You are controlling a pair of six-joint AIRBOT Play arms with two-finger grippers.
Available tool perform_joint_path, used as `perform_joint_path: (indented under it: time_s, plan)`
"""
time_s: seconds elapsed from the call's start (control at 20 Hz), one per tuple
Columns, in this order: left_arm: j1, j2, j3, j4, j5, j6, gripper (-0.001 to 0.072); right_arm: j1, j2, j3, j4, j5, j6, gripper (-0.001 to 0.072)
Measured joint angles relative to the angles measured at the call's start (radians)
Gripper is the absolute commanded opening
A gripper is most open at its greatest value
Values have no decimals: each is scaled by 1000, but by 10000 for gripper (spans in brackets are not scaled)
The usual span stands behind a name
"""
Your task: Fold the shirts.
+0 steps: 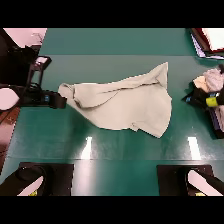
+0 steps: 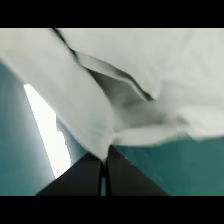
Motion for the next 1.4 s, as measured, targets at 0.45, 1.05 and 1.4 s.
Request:
perform_joint_path:
  time_s: [0.45,1.05,1.4]
  plan:
    - [0,17,49,100,-61,-47,24,12,32,-379,11,-66,0,512]
    - [0,18,53,76,-62,-62,24,171,36,-442,148,-357,2,18]
    - [-1,20,361,146,60,-92,24,103,185,-27,162,-368,-3,17]
